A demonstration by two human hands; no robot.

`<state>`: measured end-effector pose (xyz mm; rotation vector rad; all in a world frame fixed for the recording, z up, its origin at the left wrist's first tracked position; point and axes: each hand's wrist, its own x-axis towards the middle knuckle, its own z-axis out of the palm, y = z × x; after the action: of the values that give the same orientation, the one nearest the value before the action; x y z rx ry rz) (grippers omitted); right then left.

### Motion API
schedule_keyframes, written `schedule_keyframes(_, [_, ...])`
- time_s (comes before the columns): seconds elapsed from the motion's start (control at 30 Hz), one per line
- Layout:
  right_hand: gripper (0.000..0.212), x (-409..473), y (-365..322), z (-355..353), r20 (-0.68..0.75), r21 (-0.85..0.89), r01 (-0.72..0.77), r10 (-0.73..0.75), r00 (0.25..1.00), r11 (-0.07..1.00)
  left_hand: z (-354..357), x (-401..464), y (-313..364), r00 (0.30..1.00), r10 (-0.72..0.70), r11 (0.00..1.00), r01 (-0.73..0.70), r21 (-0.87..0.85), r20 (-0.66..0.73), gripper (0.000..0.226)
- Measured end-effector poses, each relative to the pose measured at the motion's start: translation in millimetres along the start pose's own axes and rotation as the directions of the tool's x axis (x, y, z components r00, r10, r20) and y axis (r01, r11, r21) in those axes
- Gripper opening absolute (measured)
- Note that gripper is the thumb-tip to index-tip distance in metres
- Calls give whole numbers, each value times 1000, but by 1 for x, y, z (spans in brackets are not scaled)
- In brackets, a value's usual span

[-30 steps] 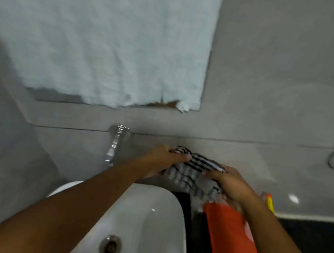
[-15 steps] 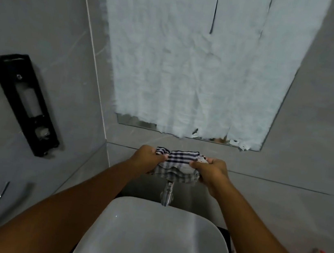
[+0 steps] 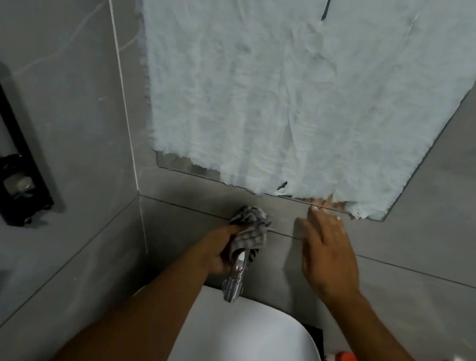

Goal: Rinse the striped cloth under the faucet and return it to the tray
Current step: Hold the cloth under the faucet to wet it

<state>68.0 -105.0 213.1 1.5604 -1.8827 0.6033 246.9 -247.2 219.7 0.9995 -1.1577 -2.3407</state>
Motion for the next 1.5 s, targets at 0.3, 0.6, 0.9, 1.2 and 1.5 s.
schedule_keyframes(0.3, [78,-18,34,45,114,-260,178,-152,982,949,29,10,5,833,463,518,23,855,-303,34])
schedule_keyframes(0.6, [81,-18,32,57,60,-280,168,-158,986,945,4,3,17,980,-188,981,184,60,62,20])
schedule_keyframes(0.9, [80,-15,26,40,135,-280,169,-136,982,945,24,-36,-54,777,611,279,-33,960,-151,53])
schedule_keyframes(1.2, [81,-16,20,33,167,-278,151,-107,980,949,-14,-61,-110,993,105,904,-118,-411,-53,26])
schedule_keyframes(1.5, [80,-15,26,33,144,-283,182,-146,979,942,-5,-50,-103,946,147,987,-161,-25,-289,47])
